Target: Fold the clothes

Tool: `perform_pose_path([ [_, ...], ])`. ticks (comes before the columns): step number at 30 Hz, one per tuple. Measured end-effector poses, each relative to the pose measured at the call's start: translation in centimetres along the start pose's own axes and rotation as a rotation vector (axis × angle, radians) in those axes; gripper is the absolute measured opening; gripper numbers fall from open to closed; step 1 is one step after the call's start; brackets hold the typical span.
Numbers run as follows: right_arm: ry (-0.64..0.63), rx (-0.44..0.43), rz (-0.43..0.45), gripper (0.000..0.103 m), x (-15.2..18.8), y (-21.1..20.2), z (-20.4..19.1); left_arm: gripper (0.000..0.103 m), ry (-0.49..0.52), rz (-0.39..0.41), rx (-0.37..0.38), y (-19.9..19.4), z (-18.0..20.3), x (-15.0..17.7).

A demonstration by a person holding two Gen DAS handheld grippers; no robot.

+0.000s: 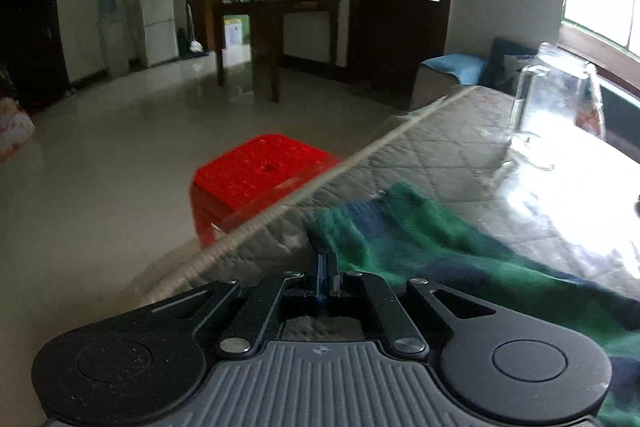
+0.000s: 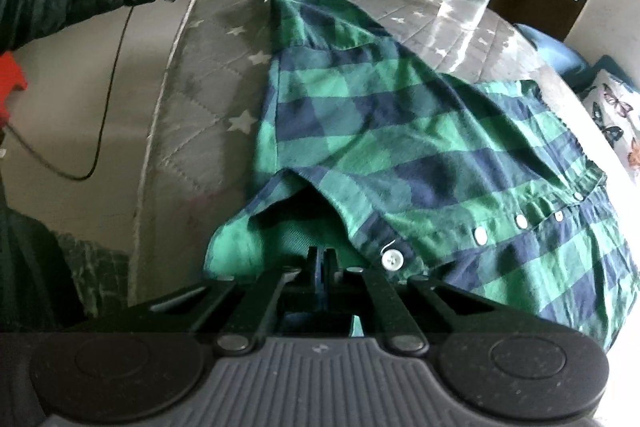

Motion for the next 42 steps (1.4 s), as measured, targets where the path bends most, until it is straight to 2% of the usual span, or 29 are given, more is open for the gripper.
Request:
perform_pose_path([
  [3, 0.021, -0.006, -0.014, 0.006, 0.1, -0.2, 0.4, 0.000, 0.019, -0.022, -0.027, 0.7, -0.1, -0.5],
  [6, 0.049, -0.018, -0.015, 0.013, 0.2, -1.1, 1.1, 0.002, 0.052, 0.001, -0.041, 0.5, -0.2, -1.1],
  [10, 0.083, -0.001, 0.019, 0.025, -0.6, -2.4, 2.2, 0.002, 0.040, 0.000, 0.052, 0.0, 1.3, -1.6],
  [14, 0.126, 0.038, 0.058, 0.035, -1.9, -2.1, 3.4, 0.004, 0.097, -0.033, 0.139, 1.3, 3.9, -2.1],
  [19, 0.167, 0.032, 0.063, 0.037, -2.8, -0.3, 3.8, 0.005, 0.162, -0.100, 0.183, 4.1, 6.3, -1.9],
  [22, 0.168, 0.009, 0.051, 0.037, -2.8, 0.7, 3.5, 0.003, 0.208, -0.099, 0.189, 5.3, 7.3, -2.2],
  [29, 0.179, -0.033, 0.018, 0.039, -2.1, 2.5, 3.0, 0.001, 0.304, -0.052, 0.142, 8.6, 8.6, -3.6],
  [33, 0.195, -0.054, 0.013, 0.039, -1.9, 2.6, 3.3, 0.001, 0.349, -0.007, 0.076, 10.8, 8.9, -4.3],
  [42, 0.188, -0.064, 0.013, 0.039, -1.9, 2.6, 3.3, 0.003, 0.313, 0.004, 0.013, 12.7, 7.9, -5.8],
])
Point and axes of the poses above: each gripper's, at about its wrist camera, not at the fingertips, and y roughly the way its jaws point, z to its right, x to its underside, the point moved 6 cm from there along y, roughly the way its jaws point, and after that the axes turned 12 degrees about x, right-handed, at the moved point
